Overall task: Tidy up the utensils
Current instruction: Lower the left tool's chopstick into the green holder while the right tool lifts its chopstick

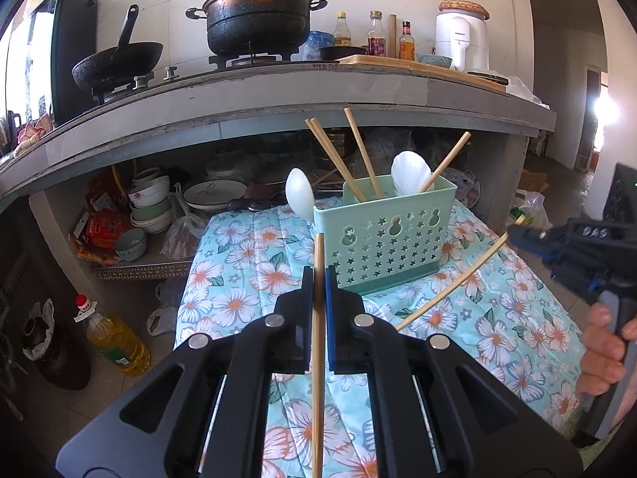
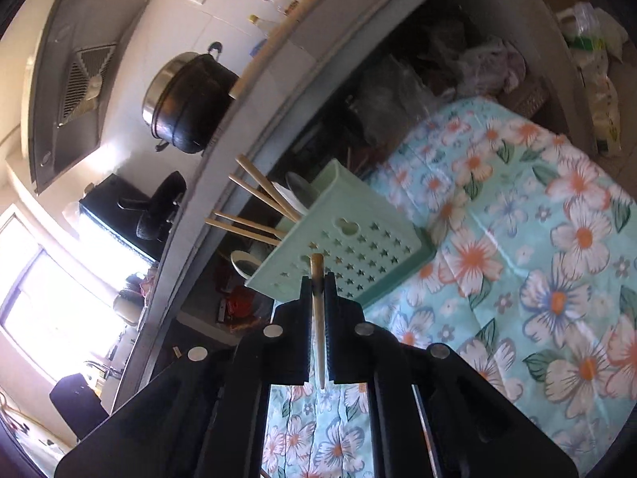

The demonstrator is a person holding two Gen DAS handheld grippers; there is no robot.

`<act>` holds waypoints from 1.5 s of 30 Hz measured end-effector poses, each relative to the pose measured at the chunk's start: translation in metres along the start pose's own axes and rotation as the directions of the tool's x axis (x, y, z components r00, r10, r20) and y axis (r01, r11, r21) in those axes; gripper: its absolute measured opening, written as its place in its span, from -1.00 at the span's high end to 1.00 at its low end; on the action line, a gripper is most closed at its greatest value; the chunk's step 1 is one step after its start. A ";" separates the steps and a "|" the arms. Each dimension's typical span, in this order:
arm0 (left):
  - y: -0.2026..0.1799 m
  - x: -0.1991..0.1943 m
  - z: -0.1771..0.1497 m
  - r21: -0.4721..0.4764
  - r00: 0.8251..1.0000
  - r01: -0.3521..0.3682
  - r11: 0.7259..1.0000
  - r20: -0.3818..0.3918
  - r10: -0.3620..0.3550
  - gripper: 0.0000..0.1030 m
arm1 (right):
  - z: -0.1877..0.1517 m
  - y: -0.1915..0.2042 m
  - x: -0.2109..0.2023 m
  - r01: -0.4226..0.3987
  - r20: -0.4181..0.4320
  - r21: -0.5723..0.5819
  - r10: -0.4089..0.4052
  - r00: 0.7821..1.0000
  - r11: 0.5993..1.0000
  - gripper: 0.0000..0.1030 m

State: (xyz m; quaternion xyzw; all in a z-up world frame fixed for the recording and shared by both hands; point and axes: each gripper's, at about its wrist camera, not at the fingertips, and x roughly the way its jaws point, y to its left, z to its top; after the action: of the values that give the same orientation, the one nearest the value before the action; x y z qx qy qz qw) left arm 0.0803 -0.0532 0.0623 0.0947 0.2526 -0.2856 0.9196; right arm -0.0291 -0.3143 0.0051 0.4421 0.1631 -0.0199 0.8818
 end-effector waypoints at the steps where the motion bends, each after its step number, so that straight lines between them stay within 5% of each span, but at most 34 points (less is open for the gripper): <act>1: -0.002 -0.001 0.001 0.002 1.000 0.000 1.000 -0.002 0.000 0.92 | 0.007 -0.002 -0.008 -0.007 0.013 -0.012 0.007 1.000 1.000 0.88; 10: -0.014 -0.008 0.011 0.041 0.999 -0.031 0.999 0.018 0.031 0.92 | 0.015 0.006 -0.034 -0.047 0.066 -0.042 0.050 0.997 0.998 0.88; 19: -0.013 -0.021 0.053 0.038 0.990 -0.062 0.997 0.128 0.057 0.92 | 0.028 -0.001 -0.059 -0.055 0.124 -0.054 0.061 0.990 0.997 0.88; 23: -0.006 -0.030 0.097 -0.013 0.964 -0.072 0.997 0.256 0.073 0.92 | 0.037 -0.002 -0.072 -0.065 0.162 -0.060 0.074 0.984 0.996 0.88; 27: -0.002 -0.034 0.138 -0.089 0.918 -0.049 0.995 0.390 0.080 0.92 | 0.042 -0.003 -0.078 -0.067 0.177 -0.061 0.077 0.981 0.996 0.88; 33: -0.008 0.000 0.183 -0.168 0.891 0.065 0.984 0.454 0.019 0.92 | 0.042 -0.003 -0.076 -0.068 0.180 -0.056 0.077 0.981 0.996 0.88; 45: -0.020 0.094 0.178 -0.188 0.911 0.018 0.982 0.408 0.061 0.92 | 0.045 -0.005 -0.062 -0.045 0.145 -0.065 0.054 0.988 0.997 0.88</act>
State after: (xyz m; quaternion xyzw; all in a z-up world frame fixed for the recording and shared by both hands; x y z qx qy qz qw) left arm 0.2085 -0.1714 0.1652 -0.0520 0.0778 -0.2639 0.9600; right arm -0.0769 -0.3595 0.0449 0.4163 0.0873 -0.0255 0.9047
